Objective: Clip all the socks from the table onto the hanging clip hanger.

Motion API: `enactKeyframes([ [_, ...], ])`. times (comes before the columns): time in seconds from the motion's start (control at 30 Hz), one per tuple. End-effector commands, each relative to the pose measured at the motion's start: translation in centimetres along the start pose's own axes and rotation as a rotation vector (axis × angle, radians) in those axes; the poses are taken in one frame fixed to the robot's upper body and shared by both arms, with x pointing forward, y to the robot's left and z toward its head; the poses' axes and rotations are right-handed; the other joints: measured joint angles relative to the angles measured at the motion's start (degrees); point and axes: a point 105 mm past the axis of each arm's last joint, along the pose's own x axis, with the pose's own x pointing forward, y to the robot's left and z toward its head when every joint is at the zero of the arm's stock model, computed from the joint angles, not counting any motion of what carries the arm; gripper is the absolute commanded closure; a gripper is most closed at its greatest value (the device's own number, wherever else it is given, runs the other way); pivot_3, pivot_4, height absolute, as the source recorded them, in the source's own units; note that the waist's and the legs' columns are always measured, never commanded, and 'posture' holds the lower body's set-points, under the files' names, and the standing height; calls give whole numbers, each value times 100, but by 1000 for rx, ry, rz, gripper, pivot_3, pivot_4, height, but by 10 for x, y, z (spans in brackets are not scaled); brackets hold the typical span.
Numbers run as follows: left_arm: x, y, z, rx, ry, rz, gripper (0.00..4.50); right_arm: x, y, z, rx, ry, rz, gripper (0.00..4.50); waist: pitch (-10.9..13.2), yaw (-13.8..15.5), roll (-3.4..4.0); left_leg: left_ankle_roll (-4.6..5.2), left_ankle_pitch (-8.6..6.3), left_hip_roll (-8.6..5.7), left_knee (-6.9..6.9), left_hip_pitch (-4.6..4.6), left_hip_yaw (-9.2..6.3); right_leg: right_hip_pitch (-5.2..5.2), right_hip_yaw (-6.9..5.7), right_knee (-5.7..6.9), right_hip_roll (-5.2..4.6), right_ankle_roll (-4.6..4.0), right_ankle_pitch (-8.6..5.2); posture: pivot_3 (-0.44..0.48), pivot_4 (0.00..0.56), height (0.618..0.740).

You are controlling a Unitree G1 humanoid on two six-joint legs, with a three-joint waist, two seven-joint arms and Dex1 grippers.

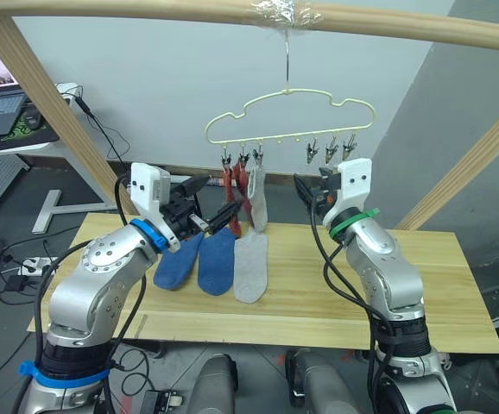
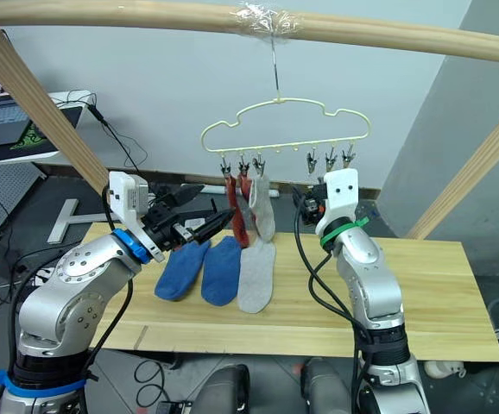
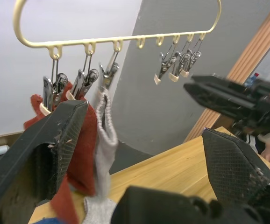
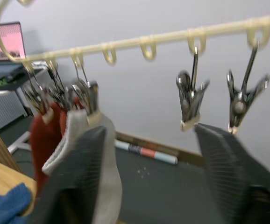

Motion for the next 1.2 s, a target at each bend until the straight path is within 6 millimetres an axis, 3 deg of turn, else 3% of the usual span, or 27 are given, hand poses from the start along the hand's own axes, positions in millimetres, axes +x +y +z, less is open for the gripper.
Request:
enactKeyframes([
  [0.03,2,-1,17,57,-61,-2,0,6,-4,16,2,-53,-30,1830,0,1,0,0,0,0,0,0,0,0,-1,1,1,1,0,53,192,740],
  [0.23,4,-6,23,84,-83,-21,0,14,-9,16,25,-50,-54,1830,0,1,0,0,0,-1,6,0,-4,1,-4,7,10,2,0,60,195,740],
  [0.33,4,-6,23,78,-84,-19,0,17,-12,16,21,-52,-68,2414,0,2,0,0,0,0,8,0,-3,1,-4,8,10,2,0,60,195,740],
  [0.5,6,-6,23,80,-90,-23,0,23,-13,17,20,-50,-67,4185,0,2,0,1,0,0,9,0,-3,1,-4,10,10,-1,2,57,198,740],
  [0.87,9,-5,29,94,-106,-36,0,32,-15,22,0,-62,-70,4185,0,-1,1,1,0,0,38,-1,-4,1,-3,35,13,0,1,56,200,740],
  [0.97,9,-6,30,94,-109,-38,0,32,-15,21,5,-62,-70,3708,1,-2,1,1,0,0,54,-1,-7,0,-3,55,13,1,0,56,200,740],
  [1.07,10,-7,30,98,-112,-40,0,32,-15,21,3,-58,-79,2759,1,-4,1,1,0,0,64,2,-8,0,-3,69,14,10,-5,56,202,740],
  [1.2,10,-8,31,100,-114,-44,0,34,-15,21,9,-58,-76,2759,0,-4,1,2,1,-1,68,8,-6,1,-1,82,16,10,-6,56,202,740],
])
